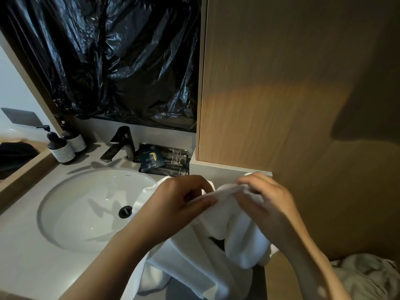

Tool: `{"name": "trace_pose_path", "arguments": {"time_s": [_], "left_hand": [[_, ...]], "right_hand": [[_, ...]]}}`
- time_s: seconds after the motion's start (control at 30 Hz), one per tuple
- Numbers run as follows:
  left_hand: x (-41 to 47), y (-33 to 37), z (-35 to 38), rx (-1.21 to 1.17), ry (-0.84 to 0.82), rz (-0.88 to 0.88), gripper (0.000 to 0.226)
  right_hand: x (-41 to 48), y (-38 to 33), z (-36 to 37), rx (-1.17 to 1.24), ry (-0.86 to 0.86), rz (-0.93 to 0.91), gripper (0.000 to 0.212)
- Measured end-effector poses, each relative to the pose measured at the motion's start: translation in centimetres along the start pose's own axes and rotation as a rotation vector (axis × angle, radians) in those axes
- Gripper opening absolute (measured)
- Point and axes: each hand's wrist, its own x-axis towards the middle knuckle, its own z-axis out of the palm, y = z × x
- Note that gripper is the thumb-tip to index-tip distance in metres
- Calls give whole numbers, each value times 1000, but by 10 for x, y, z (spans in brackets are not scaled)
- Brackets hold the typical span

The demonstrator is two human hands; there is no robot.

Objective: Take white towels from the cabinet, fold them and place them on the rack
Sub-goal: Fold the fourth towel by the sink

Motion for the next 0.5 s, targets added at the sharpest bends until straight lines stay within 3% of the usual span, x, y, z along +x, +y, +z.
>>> {"name": "trace_pose_path", "arguments": {"time_s": [0.17, 0.3, 0.5], "left_hand": [[-14, -18, -3, 78, 4, -78, 13], [-21, -31, -5, 108, 62, -201, 9], [-22, -41, -4, 205, 87, -323, 5]], "right_hand": [[5, 12, -25, -36, 220, 141, 9], [5, 17, -27, -38, 271, 202, 18], [6, 20, -30, 9, 337, 298, 9]]}}
